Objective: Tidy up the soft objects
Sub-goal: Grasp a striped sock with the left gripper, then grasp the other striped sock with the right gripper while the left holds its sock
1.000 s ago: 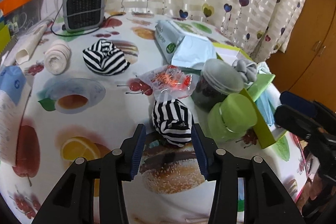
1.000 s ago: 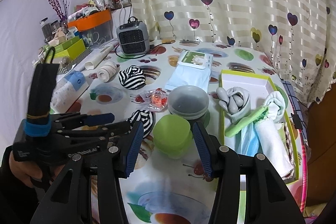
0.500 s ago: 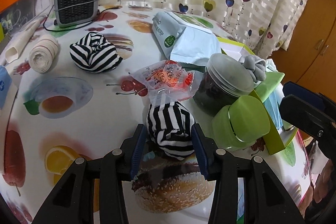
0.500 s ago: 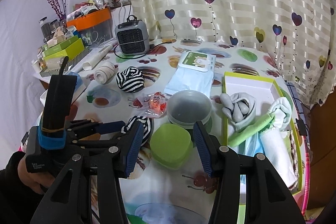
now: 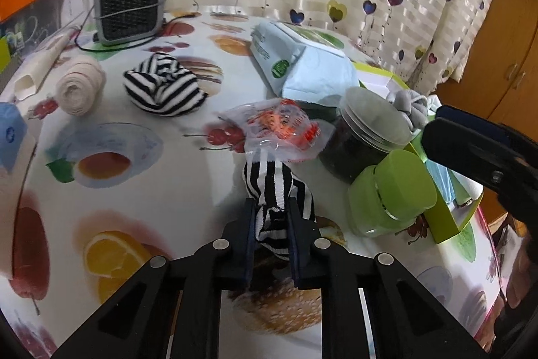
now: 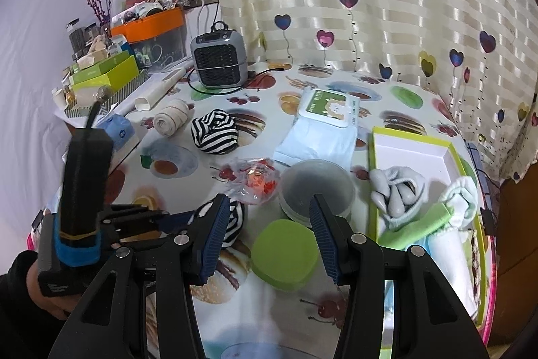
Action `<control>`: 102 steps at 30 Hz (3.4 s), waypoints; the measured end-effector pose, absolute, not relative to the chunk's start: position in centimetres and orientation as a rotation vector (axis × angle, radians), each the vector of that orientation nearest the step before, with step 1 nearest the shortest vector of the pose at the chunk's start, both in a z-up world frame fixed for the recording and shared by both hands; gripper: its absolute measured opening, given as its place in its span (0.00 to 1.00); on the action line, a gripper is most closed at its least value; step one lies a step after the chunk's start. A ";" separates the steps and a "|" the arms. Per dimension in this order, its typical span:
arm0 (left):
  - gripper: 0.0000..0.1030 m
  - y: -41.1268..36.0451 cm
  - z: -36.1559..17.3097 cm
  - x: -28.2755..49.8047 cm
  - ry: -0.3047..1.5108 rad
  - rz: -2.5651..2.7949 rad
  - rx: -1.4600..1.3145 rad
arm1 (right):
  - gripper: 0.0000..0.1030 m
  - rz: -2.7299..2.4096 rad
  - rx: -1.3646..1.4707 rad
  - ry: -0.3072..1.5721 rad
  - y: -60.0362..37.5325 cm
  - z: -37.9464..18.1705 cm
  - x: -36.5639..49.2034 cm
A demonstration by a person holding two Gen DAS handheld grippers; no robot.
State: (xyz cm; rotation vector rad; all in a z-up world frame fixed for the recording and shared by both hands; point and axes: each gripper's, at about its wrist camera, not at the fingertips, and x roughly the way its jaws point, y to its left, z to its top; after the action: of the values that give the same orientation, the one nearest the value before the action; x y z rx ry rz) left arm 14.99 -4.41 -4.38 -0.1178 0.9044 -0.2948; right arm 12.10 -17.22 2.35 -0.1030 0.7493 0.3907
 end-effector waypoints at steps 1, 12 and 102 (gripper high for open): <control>0.15 -3.8 -4.2 14.8 0.899 -0.286 -0.124 | 0.49 0.394 -0.111 0.751 -17.0 2.3 12.3; 0.15 0.9 -3.7 13.8 0.868 -0.218 -0.180 | 0.49 0.453 -0.179 0.791 -12.7 1.9 15.0; 0.15 7.3 -1.3 12.5 0.800 -0.039 -0.217 | 0.22 0.489 -0.132 0.971 -4.1 -4.4 24.9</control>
State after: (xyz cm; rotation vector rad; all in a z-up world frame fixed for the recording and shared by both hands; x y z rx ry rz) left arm 12.50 7.34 -1.31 -0.2166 0.7999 -0.0394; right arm 24.86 -4.13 -4.43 -0.1325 0.9712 0.4886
